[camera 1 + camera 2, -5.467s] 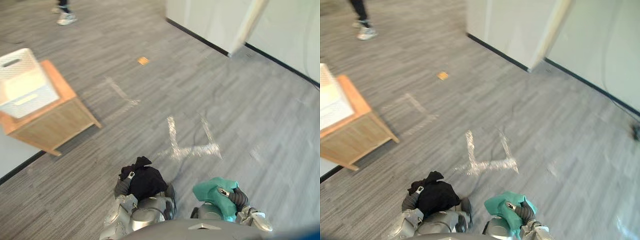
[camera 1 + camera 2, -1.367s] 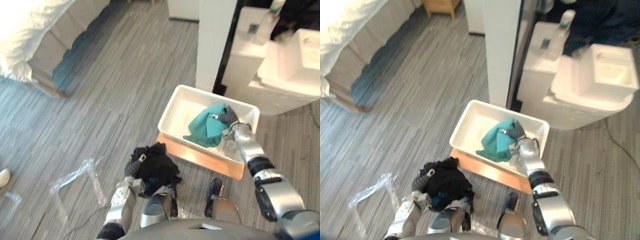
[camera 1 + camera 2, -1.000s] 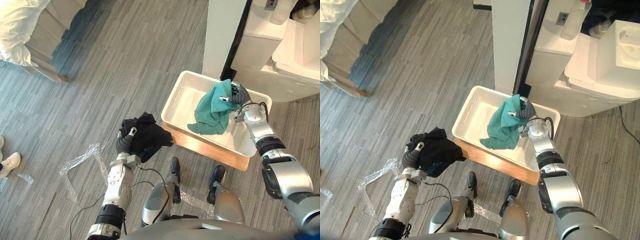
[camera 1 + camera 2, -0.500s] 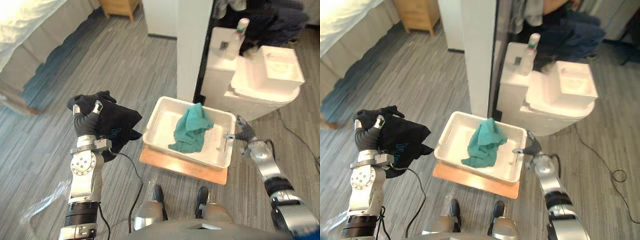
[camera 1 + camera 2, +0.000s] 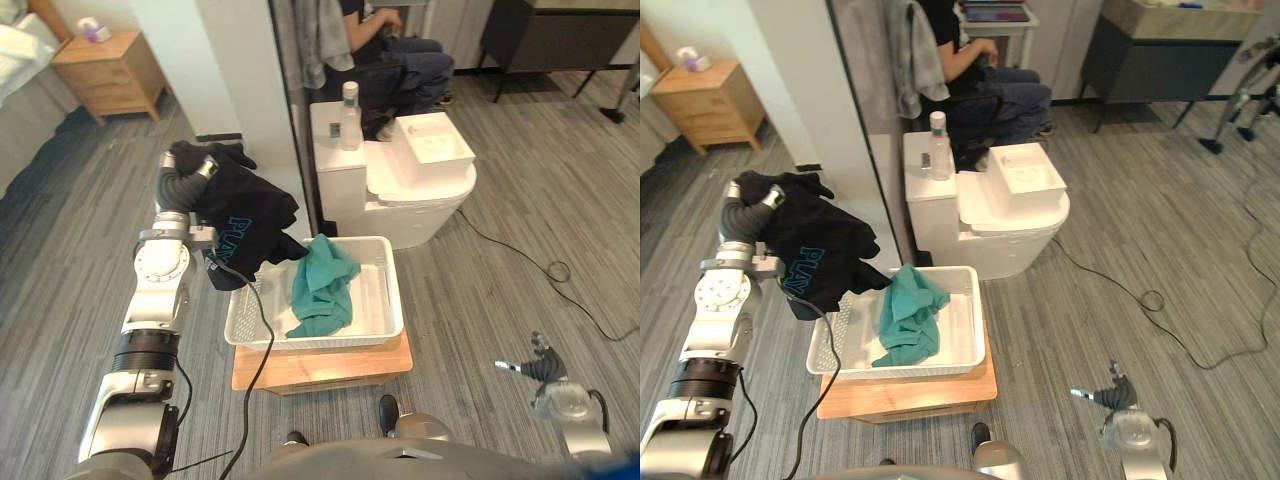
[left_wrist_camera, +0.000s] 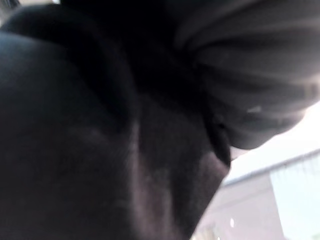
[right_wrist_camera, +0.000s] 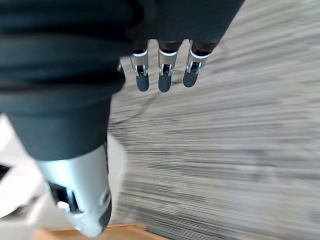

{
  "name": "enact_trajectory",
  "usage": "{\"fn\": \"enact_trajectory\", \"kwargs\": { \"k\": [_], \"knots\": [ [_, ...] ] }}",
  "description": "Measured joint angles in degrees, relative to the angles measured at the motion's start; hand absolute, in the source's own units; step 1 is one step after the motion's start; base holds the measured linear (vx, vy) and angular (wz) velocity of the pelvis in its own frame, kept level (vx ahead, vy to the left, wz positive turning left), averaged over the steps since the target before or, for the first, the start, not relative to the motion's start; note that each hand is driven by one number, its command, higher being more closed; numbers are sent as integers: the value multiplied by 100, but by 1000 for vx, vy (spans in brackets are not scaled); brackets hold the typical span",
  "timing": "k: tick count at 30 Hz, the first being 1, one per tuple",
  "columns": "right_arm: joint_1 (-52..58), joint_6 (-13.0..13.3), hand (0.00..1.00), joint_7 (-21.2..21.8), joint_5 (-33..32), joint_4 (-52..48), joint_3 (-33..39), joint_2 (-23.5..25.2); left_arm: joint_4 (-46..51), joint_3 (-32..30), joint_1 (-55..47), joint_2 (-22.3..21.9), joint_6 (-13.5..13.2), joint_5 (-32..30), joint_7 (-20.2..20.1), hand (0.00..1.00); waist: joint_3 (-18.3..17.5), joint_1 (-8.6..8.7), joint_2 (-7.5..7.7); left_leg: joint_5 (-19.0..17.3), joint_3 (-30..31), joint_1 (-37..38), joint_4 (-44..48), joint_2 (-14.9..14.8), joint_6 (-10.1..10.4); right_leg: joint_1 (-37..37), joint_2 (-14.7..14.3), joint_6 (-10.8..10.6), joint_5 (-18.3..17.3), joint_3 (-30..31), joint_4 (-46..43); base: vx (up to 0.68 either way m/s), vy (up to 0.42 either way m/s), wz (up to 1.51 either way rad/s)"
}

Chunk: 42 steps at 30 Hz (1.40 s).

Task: Tidy the bed and pick cloth on bed and put in laundry

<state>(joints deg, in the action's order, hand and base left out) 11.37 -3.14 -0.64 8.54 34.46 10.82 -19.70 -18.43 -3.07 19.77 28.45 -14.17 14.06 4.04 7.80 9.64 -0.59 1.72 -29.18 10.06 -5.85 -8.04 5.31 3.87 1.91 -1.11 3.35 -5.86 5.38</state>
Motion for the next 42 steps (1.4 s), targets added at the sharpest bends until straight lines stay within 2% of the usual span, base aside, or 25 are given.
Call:
{"fn": "enact_trajectory", "kwargs": {
  "k": [3,6,10,13,16,19,21,24,30,36,40,41,42],
  "knots": [
    [177,39,0,73,2,157,20,179,-116,51,59,0,10,15,-12,100,0,57,0,-7,-116,-8,1,-3,10,-72,-18,-4,28,106,-1,4,-1,-27],
    [548,152,0,226,13,408,-13,569,-303,332,227,0,89,-10,-14,100,3,129,9,-21,-287,-37,4,-7,28,-201,-38,-14,67,269,-17,3,-3,-25],
    [558,283,0,225,-56,544,-56,699,-828,600,775,1,211,-8,13,100,34,196,43,-59,-451,-342,-1,41,37,-621,-14,-60,143,504,-41,-43,7,-28],
    [373,414,0,144,-316,756,-52,755,-1016,908,1059,-68,239,-10,10,100,280,302,138,-27,-602,-405,10,101,-12,-764,13,-63,263,658,-34,-28,11,-27],
    [406,481,0,138,-409,998,-21,772,-1027,1144,1050,-246,257,-79,5,100,363,411,86,-58,-669,-375,26,133,-23,-781,25,-93,285,721,-44,14,25,-16],
    [403,514,0,142,-501,1221,-21,836,-1026,1273,1017,-502,309,-176,-1,100,477,396,-49,-112,-786,-304,28,136,-3,-781,13,-100,280,773,-81,18,9,-16],
    [328,621,0,144,-585,1234,-22,839,-1031,1373,1007,-634,459,-173,-57,100,666,410,-162,-132,-798,-312,27,157,-17,-842,22,-120,257,804,-159,-19,-5,-10],
    [134,666,0,141,-746,1285,-18,845,-1054,1510,797,-857,541,-108,-175,100,845,425,-182,-129,-795,-375,27,175,-26,-937,35,-144,190,821,-210,-61,-21,-4],
    [54,663,0,64,-788,1503,251,1044,-972,2162,-338,-1566,632,-14,-355,100,862,393,-213,-137,-714,-449,29,169,-32,-972,48,-163,150,725,-243,-3,-17,7],
    [17,717,0,-5,-786,1606,279,1105,-948,2327,-829,-1688,670,-242,-102,100,907,319,-317,-150,-575,-418,31,192,-44,-919,115,-178,15,554,-393,-19,0,17],
    [-5,719,0,-78,-789,1607,324,1111,-950,2326,-984,-1676,816,-384,94,100,903,252,-358,-202,-490,-501,136,185,-75,-937,151,-177,-46,489,-417,-33,-10,11],
    [-18,717,0,-94,-788,1607,327,1111,-974,2323,-988,-1679,893,-456,148,0,915,222,-362,-230,-481,-539,188,174,-81,-948,159,-175,-48,478,-415,-22,-24,4],
    [-33,715,0,-103,-788,1602,326,1111,-1013,2317,-1013,-1679,948,-475,241,0,916,208,-362,-251,-479,-559,226,165,-84,-950,162,-176,-49,474,-409,0,0,0]
  ]
}}
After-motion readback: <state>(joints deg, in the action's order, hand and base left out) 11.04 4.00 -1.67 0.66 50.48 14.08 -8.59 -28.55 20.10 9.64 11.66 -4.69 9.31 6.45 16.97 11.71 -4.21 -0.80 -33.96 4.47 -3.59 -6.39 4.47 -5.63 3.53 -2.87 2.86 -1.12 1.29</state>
